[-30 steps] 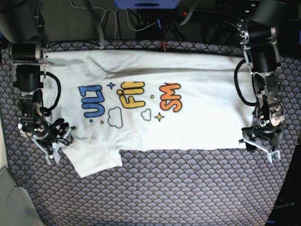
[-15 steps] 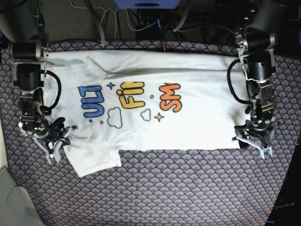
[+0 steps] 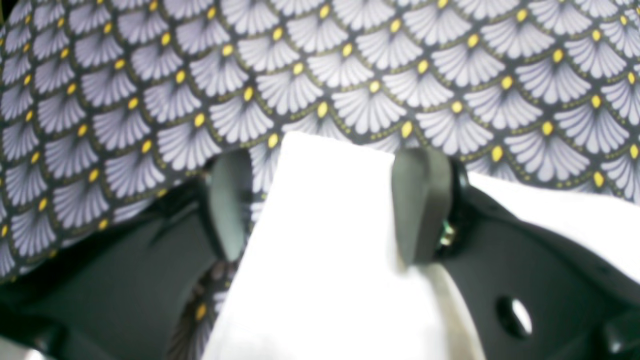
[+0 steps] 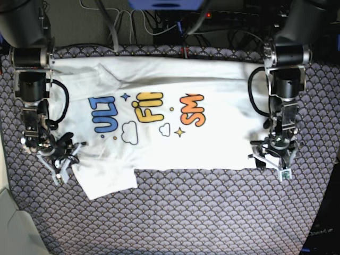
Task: Fold the T-shirt properly
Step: 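Close both grippers on the hem corners, then lift the hem with both grippers and fold it over toward the collar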
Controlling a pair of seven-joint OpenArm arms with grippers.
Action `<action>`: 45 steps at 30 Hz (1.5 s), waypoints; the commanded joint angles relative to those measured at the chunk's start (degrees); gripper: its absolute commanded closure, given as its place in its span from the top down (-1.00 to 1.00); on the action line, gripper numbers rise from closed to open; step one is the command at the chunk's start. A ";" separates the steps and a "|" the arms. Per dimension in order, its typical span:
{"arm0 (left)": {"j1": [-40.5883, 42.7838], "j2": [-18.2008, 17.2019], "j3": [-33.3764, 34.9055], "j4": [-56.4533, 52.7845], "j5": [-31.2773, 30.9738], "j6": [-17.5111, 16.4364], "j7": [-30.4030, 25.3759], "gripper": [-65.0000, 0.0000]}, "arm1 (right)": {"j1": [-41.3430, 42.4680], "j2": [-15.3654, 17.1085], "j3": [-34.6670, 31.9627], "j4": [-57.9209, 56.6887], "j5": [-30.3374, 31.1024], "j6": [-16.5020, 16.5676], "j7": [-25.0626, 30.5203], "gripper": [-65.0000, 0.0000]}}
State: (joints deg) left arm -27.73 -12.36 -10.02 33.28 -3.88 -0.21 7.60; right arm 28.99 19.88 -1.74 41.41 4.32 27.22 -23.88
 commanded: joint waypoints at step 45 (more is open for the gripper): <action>18.98 2.47 -13.41 41.40 0.14 -0.36 18.38 -0.98 | -24.99 3.73 8.20 44.61 -0.58 -0.19 -8.43 -1.00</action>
State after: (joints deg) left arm -7.99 -9.28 -23.16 73.56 -4.03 -0.91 27.35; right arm 3.14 22.63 5.78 84.82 3.51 27.40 -33.36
